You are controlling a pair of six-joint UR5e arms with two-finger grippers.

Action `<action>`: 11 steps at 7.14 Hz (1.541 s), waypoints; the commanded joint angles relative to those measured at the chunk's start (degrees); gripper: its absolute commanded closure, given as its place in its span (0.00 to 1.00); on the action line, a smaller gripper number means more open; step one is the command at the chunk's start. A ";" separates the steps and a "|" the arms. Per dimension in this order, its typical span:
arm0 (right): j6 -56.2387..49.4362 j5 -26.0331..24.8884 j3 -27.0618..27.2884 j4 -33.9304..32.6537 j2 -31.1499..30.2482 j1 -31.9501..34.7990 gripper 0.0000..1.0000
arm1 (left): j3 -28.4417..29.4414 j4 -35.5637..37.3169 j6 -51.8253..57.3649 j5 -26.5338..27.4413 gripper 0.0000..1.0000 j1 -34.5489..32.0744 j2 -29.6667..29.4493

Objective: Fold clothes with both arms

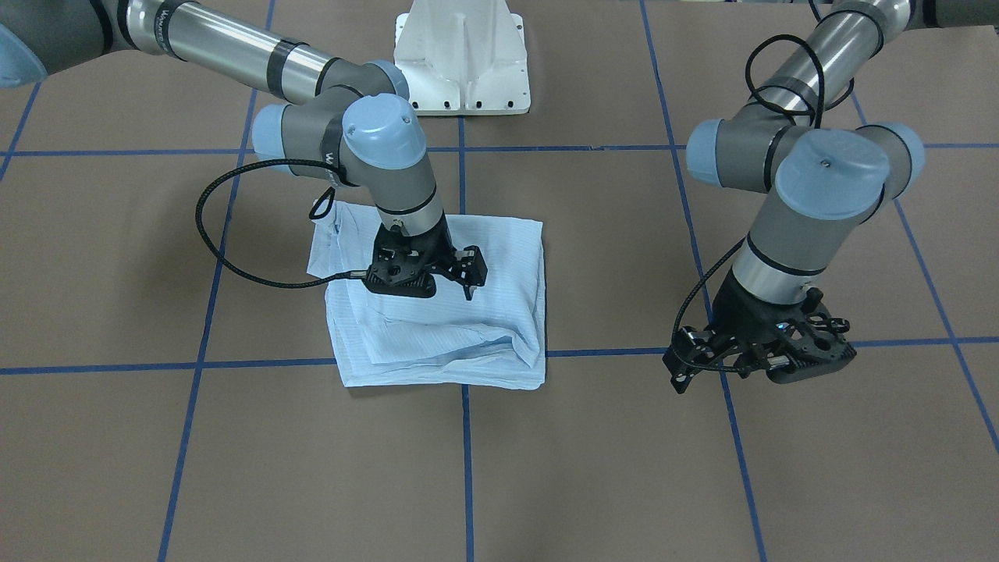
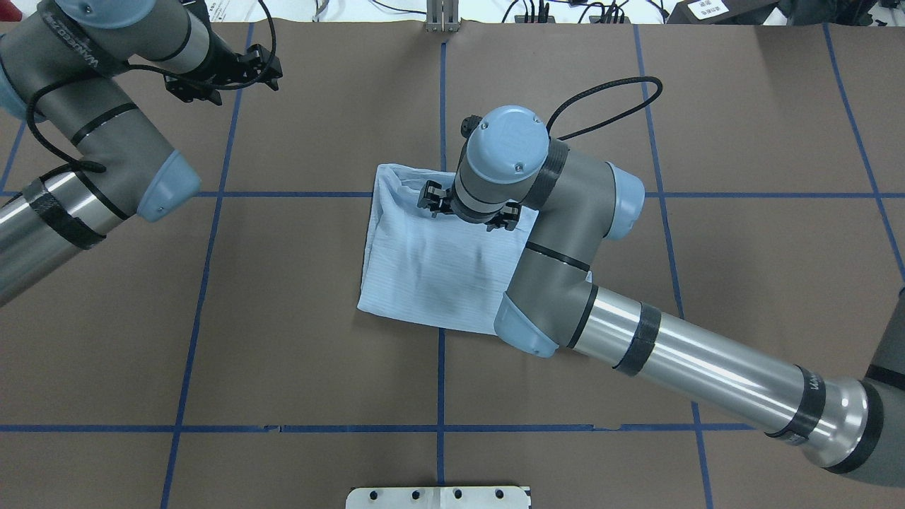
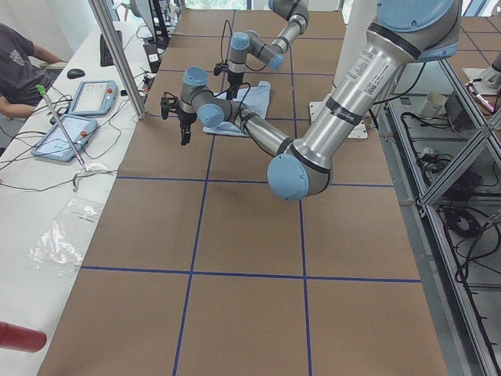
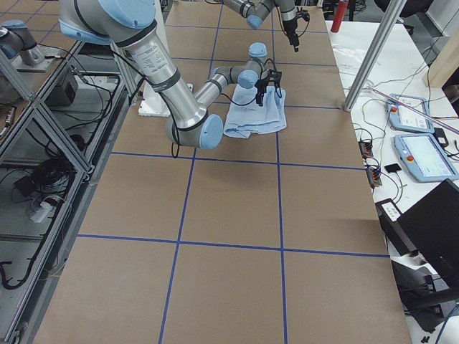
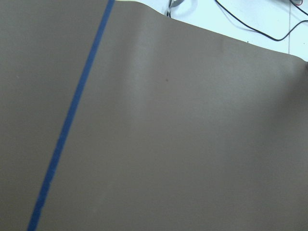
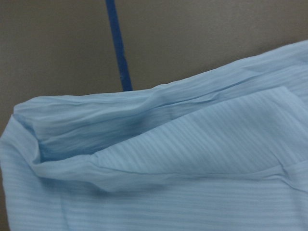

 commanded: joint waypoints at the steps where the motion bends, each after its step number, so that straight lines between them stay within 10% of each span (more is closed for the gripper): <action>1: -5.44 -2.73 -9.89 -0.94 7.15 -1.13 0.00 | -0.29 0.02 0.91 -0.16 0.00 -0.87 0.72; 11: -16.16 -9.68 -25.25 0.02 17.56 4.83 0.00 | -0.29 -0.51 0.91 -0.34 0.00 -0.96 2.12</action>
